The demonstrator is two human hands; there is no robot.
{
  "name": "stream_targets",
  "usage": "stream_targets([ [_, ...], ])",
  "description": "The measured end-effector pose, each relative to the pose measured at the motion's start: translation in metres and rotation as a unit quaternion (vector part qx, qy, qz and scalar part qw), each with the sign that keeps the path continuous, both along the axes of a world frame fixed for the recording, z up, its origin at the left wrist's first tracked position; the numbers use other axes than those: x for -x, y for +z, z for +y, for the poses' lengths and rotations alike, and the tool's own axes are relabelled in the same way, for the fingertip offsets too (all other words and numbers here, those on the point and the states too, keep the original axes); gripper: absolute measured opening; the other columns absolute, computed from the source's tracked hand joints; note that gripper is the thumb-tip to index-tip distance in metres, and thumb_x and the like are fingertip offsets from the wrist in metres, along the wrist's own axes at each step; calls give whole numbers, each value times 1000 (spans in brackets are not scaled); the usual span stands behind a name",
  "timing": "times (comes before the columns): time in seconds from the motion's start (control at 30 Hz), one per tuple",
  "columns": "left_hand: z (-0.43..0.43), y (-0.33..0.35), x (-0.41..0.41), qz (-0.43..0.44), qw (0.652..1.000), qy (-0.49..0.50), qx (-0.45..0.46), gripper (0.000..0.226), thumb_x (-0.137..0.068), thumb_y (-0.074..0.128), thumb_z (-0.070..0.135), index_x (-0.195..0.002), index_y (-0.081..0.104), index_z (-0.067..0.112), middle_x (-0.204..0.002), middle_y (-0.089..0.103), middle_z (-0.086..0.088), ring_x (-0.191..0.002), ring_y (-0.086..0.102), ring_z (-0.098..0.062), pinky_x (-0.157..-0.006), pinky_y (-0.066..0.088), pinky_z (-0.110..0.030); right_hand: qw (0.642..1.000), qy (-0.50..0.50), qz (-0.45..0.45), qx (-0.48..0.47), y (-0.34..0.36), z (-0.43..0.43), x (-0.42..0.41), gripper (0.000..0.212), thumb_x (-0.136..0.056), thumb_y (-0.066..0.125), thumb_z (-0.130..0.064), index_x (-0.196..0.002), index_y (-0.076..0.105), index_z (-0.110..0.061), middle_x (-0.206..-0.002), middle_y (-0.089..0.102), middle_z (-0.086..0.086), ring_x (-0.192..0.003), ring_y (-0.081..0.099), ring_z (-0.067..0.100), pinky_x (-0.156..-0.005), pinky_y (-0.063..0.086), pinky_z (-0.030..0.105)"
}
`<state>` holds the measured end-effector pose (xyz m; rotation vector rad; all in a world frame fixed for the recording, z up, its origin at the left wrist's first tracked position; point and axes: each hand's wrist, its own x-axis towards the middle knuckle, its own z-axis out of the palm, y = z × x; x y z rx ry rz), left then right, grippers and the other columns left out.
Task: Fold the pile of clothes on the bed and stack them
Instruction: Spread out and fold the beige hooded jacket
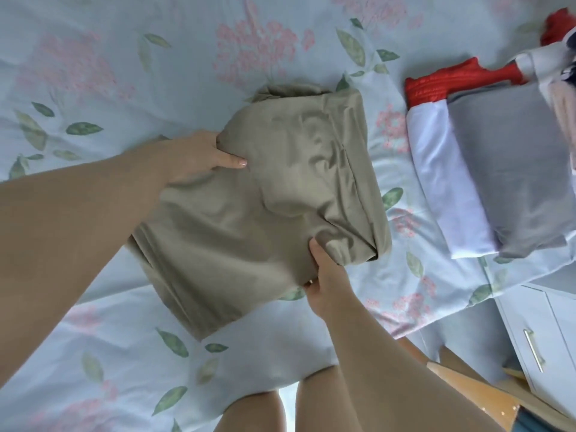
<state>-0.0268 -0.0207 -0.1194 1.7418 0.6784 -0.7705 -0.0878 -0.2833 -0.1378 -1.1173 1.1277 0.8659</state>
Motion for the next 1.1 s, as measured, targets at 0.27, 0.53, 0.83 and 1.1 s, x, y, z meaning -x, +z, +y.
stream_targets([
  [0.27,-9,80,16,-159,909,349,162,23,-91,58,14,-114,60,12,-88,74,5,-79,71,-9,-66,56,-24,983,-9,-178,-54,96,-10,-94,18,-90,60,-30,-90,73,-18,-90,74,-1,-90,67,15,-81,53,31],
  [0.53,-14,126,100,-305,836,403,213,61,-62,82,51,-112,63,21,-118,67,3,-115,60,-14,-92,51,-29,932,88,-335,-105,179,-1,-117,36,-94,48,-30,-72,77,-25,-83,73,-8,-79,68,9,-68,54,22],
  [0.83,-73,22,235,148,899,406,74,36,-86,65,36,-115,54,17,-111,58,2,-107,50,-20,-89,34,-32,893,416,-52,166,40,-68,2,16,-87,61,-19,-99,62,-10,-86,60,7,-79,53,21,-70,40,30],
  [1.1,-53,-29,210,99,910,389,-107,120,-49,78,67,-146,23,24,-144,37,-2,-129,41,-30,-105,38,-49,898,349,-160,215,-10,-38,-8,96,-58,79,-53,-137,35,-22,-131,48,1,-116,51,25,-102,42,45],
])
